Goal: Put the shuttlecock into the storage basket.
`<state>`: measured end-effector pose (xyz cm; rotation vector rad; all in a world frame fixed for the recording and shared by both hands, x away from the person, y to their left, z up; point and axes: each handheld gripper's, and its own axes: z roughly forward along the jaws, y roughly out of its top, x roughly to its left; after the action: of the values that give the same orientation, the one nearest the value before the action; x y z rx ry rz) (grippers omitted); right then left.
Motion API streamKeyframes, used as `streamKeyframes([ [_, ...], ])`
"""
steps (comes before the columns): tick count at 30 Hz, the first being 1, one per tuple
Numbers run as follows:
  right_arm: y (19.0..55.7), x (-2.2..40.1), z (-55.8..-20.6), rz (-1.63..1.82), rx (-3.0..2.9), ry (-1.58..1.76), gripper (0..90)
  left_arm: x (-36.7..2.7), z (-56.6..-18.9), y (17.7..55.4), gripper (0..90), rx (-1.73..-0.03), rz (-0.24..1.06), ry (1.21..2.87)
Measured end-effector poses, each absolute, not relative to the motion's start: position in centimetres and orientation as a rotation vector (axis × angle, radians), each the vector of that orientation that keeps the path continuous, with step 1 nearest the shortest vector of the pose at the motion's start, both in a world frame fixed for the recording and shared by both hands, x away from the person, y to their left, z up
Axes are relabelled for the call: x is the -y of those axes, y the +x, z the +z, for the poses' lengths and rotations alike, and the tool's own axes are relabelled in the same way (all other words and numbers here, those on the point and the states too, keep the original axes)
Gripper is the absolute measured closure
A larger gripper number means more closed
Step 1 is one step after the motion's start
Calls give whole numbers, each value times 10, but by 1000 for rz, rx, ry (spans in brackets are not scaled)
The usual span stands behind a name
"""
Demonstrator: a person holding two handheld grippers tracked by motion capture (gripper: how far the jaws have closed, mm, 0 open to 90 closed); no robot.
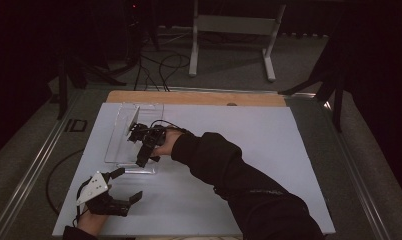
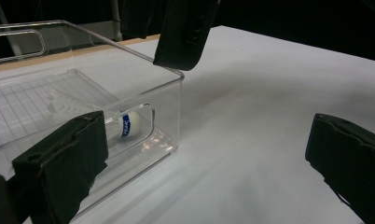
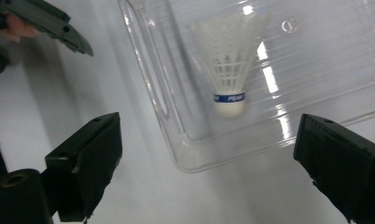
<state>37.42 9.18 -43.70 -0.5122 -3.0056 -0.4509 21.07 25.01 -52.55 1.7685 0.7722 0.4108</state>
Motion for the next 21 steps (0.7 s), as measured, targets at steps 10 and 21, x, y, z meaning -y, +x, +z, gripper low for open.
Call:
streamKeyframes([
  [10, 374, -85, -433, -490, 3024, -496, 84, -250, -526, 211, 0, -771, 409, 1774],
  [21, 371, -77, -427, -527, 3036, -495, 84, -250, -526, 212, 0, -772, 409, 1778],
])
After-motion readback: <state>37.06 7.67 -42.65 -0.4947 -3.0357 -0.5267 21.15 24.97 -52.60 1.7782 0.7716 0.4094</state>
